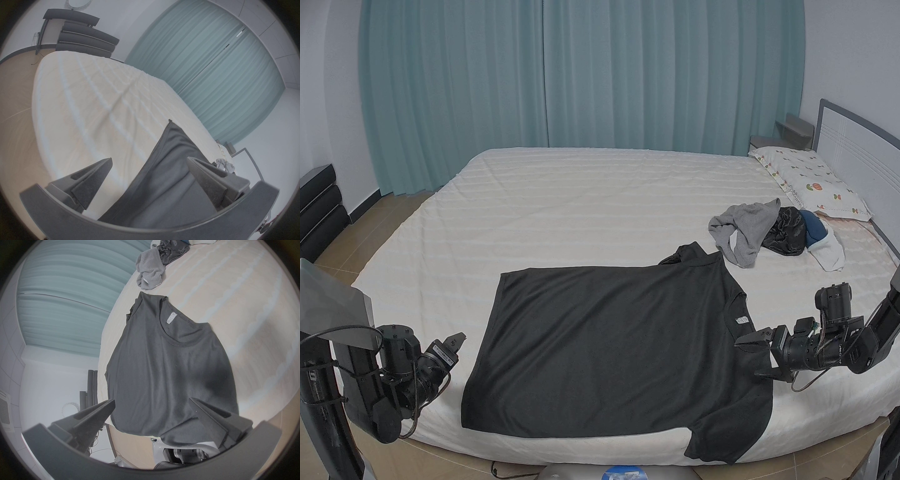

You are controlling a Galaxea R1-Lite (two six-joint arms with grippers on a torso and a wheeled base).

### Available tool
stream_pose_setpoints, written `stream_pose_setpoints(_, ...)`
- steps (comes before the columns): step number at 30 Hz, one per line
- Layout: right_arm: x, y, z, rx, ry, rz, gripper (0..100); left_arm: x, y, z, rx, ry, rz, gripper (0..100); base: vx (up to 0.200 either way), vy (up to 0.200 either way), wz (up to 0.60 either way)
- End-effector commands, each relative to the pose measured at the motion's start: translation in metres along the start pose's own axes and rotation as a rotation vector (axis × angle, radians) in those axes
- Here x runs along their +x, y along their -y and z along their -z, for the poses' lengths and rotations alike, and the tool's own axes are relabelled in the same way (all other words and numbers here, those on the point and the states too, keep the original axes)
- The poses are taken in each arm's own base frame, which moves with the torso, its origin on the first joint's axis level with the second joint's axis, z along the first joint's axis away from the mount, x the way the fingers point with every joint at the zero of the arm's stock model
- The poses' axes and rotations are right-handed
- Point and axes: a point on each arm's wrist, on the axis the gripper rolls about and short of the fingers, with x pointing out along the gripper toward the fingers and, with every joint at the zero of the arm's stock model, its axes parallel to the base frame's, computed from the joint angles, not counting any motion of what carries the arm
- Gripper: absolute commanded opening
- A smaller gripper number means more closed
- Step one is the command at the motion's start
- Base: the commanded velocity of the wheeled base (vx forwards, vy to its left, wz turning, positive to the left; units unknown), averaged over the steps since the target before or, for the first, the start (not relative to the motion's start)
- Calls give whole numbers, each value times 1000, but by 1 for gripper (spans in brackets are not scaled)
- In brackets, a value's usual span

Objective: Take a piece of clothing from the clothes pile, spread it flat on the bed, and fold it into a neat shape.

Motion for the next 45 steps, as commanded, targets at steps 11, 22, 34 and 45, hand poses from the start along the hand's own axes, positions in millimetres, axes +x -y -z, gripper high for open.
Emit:
stream_pose_setpoints(11, 1, 1, 1, 2, -6, 4, 100, 65, 60, -36, -13, -8, 267, 100, 0, 0, 0)
stream_pose_setpoints(22, 4, 1, 3, 1, -18, 7, 100, 170, 106, -74, 11, -147, 231, 100, 0, 0, 0)
stream_pose_setpoints(34, 7, 4, 4, 8, -30, 18, 100, 219, 107, -62, 60, -113, 168, 100, 0, 0, 0)
stream_pose_setpoints(45, 11, 9, 0, 17, -21, 36, 100, 238, 100, -58, 56, -72, 139, 100, 0, 0, 0)
